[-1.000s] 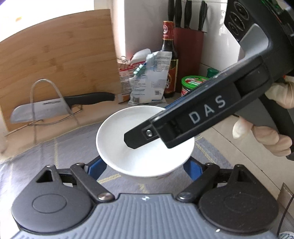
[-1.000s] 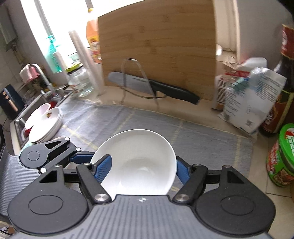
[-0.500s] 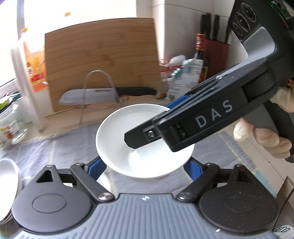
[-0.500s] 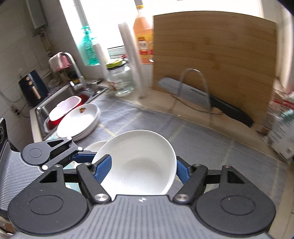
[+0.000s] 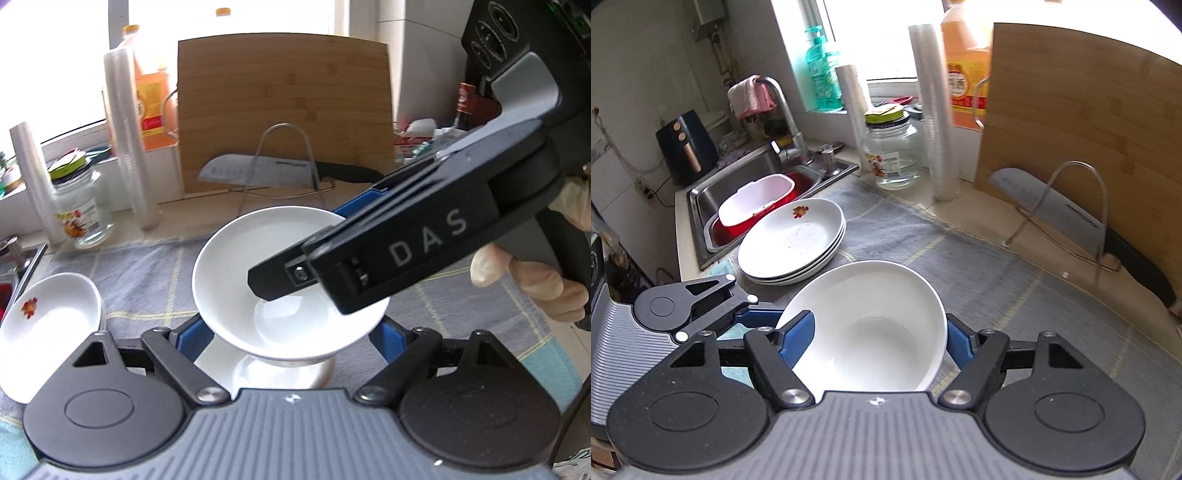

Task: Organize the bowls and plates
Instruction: 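Lift and carry the bowl with the right gripper toward the nested bowls, then lower the bowl onto the nested bowls and open the right gripper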

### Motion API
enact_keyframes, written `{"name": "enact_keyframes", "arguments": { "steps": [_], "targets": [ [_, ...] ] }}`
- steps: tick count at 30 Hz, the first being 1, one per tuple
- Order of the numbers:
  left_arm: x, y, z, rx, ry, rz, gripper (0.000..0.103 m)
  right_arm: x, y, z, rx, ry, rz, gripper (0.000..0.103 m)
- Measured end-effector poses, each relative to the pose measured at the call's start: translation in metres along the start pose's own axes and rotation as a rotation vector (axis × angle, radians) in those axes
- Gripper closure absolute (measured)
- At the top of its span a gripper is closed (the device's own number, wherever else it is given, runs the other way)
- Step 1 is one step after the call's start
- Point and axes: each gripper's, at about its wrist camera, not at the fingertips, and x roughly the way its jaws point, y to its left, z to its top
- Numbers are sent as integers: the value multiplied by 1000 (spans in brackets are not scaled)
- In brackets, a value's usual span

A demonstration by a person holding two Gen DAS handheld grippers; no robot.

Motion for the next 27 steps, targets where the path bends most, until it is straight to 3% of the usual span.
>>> {"name": "enact_keyframes", "arguments": {
  "steps": [10, 27],
  "targets": [
    [6, 17, -12, -50, 34, -10, 14, 28, 6, 0, 17, 51, 19, 24],
    [13, 20, -17, -49, 63, -9, 13, 41, 4, -6, 37, 83, 17, 24]
  ]
}}
